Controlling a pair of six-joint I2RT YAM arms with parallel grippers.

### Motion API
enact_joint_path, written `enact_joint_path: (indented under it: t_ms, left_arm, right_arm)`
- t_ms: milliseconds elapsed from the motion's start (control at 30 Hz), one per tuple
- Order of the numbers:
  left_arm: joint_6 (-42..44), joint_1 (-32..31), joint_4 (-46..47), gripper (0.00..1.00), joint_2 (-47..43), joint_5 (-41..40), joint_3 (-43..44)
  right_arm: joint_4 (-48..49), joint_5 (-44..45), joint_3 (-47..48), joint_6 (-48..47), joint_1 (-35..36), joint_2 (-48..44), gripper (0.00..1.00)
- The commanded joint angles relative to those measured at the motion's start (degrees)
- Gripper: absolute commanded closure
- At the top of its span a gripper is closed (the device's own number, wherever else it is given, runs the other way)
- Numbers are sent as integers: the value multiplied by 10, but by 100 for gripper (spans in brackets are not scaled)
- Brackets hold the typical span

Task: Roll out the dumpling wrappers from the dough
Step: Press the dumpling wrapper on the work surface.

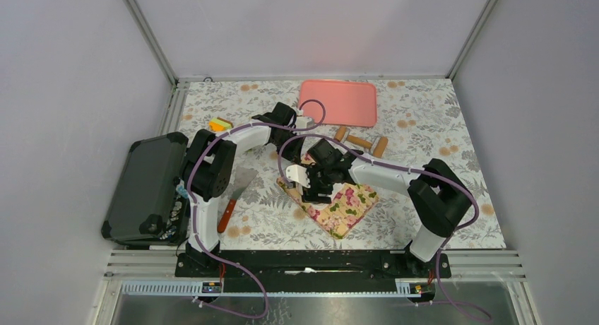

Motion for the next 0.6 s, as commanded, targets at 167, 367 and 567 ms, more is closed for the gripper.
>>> enact_joint_path:
  t_ms: [167,367,567]
  left_arm:
    - [6,0,18,100,3,-46,-12]
    - [6,0,17,100,5,-48,-10]
    - [5,1,18,99,5,-46,-10]
  right_arm:
    - [-53,57,-62,76,4,4,33]
    - [-55,42,-54,81,8,-15,5]
    - [-56,50,-1,91,7,-54,0]
